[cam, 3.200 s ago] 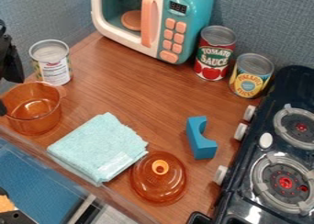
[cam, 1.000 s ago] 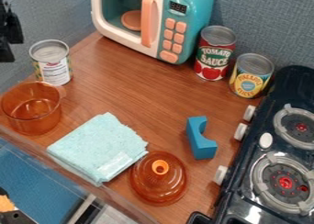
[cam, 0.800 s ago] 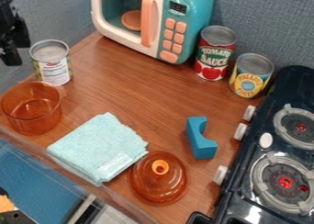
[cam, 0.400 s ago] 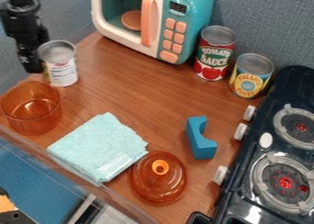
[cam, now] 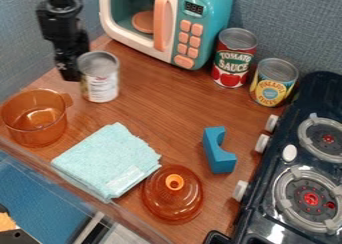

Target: Move the tin to the centre of the table

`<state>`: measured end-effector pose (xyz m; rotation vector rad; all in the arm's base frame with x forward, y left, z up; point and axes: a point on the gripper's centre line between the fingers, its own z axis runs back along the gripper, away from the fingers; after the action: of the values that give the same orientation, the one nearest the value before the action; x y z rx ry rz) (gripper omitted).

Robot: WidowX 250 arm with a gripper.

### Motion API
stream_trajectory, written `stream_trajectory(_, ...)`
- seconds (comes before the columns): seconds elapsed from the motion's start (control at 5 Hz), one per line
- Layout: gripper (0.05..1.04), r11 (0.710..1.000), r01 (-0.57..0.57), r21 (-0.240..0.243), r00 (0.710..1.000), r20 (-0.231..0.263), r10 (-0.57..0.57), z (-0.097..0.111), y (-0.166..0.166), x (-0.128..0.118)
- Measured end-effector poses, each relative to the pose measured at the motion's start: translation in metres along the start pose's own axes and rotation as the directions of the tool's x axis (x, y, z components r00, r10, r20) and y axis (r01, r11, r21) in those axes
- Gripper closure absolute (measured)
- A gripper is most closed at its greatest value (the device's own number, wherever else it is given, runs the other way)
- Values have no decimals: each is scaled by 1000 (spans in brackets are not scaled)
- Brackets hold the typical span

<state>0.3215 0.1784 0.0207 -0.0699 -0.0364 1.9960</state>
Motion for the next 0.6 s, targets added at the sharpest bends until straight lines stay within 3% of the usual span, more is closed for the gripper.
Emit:
stream_trajectory(0.2, 83, 998, 62, -15, 998, -22, -63, 6, 2, -41)
stream_trajectory(0.4, 83, 991, 133, -20, 991, -12, -134, 5, 8, -72)
stream_trajectory(0.6, 83, 984, 180, -6, 983, -16, -180, 0, 18, -97)
